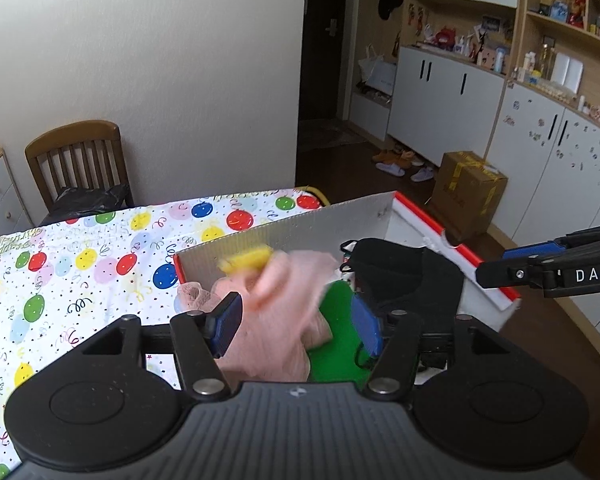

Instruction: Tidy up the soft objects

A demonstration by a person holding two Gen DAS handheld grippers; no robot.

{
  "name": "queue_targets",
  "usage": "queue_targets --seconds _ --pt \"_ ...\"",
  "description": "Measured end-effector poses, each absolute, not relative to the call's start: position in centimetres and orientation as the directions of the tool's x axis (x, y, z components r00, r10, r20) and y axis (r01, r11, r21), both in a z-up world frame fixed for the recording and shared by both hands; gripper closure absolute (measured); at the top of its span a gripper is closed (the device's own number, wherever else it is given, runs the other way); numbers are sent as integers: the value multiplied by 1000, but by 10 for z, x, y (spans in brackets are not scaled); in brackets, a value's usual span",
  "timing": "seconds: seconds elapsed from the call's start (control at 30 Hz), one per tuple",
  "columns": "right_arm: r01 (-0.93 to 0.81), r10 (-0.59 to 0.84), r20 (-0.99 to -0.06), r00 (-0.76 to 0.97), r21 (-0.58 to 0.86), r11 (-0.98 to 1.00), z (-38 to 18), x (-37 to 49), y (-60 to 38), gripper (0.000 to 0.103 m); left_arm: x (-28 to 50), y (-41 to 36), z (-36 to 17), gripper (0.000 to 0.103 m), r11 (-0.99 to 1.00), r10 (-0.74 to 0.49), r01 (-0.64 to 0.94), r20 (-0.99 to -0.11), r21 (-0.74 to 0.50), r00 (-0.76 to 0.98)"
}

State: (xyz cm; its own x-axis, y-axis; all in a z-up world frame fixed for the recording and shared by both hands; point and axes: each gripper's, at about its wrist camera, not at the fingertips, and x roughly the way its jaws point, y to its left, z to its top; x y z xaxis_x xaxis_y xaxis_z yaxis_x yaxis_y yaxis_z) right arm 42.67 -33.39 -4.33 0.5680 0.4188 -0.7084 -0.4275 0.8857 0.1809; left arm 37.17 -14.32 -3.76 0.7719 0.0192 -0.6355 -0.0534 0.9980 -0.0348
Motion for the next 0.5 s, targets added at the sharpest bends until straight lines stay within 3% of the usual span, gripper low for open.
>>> queue_targets --seconds 0.23,0.33,0.5 --pt "-459 459 -652 603 187 869 -21 397 -328 44 341 -144 -16 43 999 -5 -28 -595 -46 804" --pt "-468 464 -633 620 177 866 -14 383 -325 40 328 -145 -8 36 999 -12 -19 -577 -48 816" --pt "-473 463 -603 650 155 867 -6 358 -320 31 305 -145 1 33 998 -24 -10 -550 -59 834"
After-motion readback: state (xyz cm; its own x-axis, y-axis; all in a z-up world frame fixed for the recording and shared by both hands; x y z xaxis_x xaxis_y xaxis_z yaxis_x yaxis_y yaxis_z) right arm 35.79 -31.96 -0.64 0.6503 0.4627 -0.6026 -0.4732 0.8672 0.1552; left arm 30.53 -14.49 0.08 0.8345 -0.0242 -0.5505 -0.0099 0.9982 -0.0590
